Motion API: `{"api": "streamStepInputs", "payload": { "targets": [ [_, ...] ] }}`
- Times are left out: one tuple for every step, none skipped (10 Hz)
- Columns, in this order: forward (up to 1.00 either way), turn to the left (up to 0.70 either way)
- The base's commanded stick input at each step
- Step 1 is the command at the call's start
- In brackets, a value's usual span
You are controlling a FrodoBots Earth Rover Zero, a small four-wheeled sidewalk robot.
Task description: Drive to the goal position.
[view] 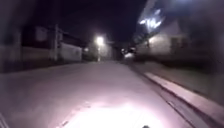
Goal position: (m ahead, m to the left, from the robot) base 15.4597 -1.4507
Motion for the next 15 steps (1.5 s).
{"api": "streamStepInputs", "payload": {
  "targets": [
    [0.7,0.01],
    [0.7,0.01],
    [0.7,0.01],
    [0.7,0.01],
    [0.7,0.31],
    [0.7,0.16],
    [0.7,0.01],
    [0.7,0.01],
    [0.7,0.01],
    [0.7,0.01],
    [0.7,0.01],
    [0.7,0.01],
    [0.7,0.01],
    [0.7,0.01],
    [0.7,0.01]
  ]
}}
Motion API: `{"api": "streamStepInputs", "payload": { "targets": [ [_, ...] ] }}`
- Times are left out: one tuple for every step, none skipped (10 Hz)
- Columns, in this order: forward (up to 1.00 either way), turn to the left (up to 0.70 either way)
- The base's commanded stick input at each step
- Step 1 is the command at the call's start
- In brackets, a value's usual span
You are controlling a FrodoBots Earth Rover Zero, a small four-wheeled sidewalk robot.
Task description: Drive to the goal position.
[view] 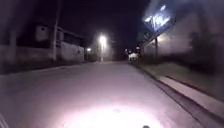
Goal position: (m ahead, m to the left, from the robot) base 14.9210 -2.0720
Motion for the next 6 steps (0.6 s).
{"api": "streamStepInputs", "payload": {
  "targets": [
    [0.7,0.01],
    [0.7,0.01],
    [0.7,0.01],
    [0.7,0.01],
    [0.7,0.01],
    [0.7,0.01]
  ]
}}
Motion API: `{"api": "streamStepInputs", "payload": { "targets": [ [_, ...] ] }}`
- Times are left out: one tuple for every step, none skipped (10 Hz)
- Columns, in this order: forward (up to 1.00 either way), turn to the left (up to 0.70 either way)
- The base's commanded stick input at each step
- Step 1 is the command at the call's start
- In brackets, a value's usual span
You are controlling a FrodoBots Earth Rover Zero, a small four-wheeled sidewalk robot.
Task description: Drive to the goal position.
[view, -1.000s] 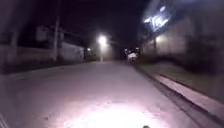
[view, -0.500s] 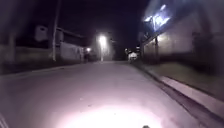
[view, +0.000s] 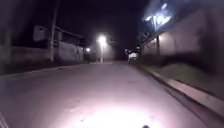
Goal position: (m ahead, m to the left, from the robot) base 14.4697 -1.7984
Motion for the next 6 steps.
{"api": "streamStepInputs", "payload": {
  "targets": [
    [0.7,0.01],
    [0.7,0.01],
    [0.7,0.01],
    [0.7,0.01],
    [0.7,0.01],
    [0.7,0.01]
  ]
}}
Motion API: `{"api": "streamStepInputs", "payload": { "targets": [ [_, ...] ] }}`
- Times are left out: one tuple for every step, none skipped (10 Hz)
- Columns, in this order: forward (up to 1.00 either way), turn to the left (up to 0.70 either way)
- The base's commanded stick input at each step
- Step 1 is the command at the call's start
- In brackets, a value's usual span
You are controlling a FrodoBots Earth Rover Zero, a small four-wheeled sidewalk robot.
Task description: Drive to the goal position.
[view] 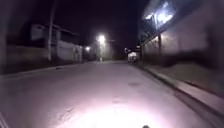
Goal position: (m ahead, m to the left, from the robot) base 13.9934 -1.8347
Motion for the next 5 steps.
{"api": "streamStepInputs", "payload": {
  "targets": [
    [0.7,0.01],
    [0.7,0.01],
    [0.7,0.01],
    [0.7,0.01],
    [0.7,0.01]
  ]
}}
